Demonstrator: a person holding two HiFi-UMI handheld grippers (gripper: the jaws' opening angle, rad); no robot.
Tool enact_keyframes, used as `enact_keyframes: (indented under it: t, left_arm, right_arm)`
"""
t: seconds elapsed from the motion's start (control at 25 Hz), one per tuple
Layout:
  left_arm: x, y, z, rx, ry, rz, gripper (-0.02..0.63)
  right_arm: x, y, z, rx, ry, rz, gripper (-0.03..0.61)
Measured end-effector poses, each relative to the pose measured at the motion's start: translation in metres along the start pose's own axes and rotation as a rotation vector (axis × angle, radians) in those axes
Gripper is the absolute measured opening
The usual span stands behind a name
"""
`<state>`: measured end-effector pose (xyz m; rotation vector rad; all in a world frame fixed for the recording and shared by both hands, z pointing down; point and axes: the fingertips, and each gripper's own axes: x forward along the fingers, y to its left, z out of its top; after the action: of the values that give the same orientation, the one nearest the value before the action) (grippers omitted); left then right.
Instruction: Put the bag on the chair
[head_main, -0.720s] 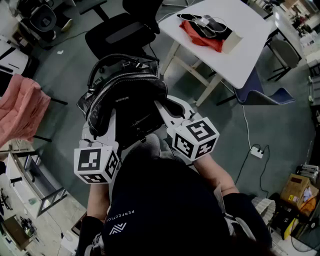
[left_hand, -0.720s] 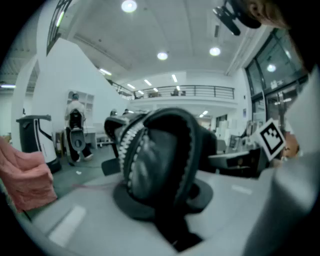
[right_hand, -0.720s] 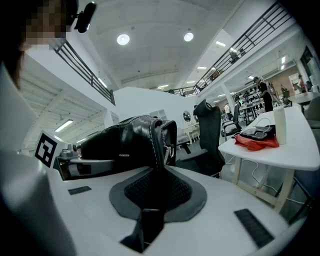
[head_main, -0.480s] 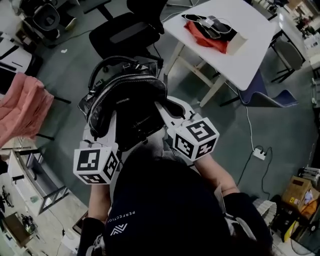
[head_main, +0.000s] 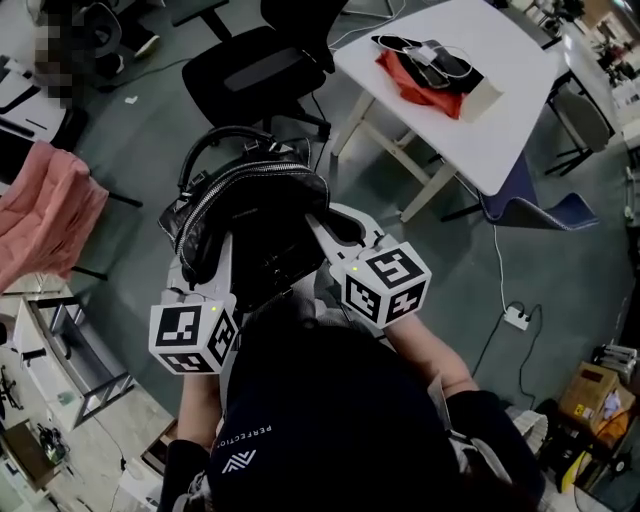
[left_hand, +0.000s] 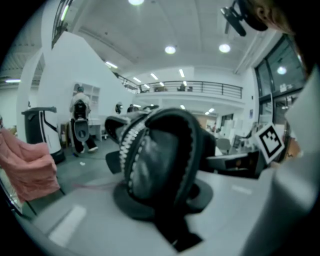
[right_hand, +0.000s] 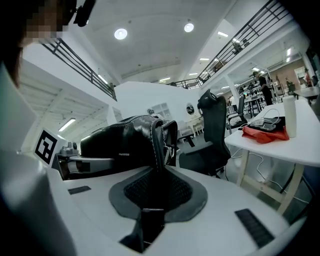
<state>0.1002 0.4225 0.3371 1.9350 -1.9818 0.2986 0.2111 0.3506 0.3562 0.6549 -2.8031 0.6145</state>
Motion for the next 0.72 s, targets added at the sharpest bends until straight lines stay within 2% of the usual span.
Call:
enact_keyframes:
  t: [0.32, 0.72]
  left_arm:
    - [0.037, 0.011, 0.008, -0.025, 0.010, -0.023, 0.069]
    - [0.095, 0.083, 0.037, -0.036, 0.040, 0.016, 0.069]
  right_arm:
    - [0.025, -0.026, 0.013, 0.000, 0.017, -0.016, 0.044]
    - [0.119, -0.043, 0.042, -0.001, 0.064, 0.018, 0.044]
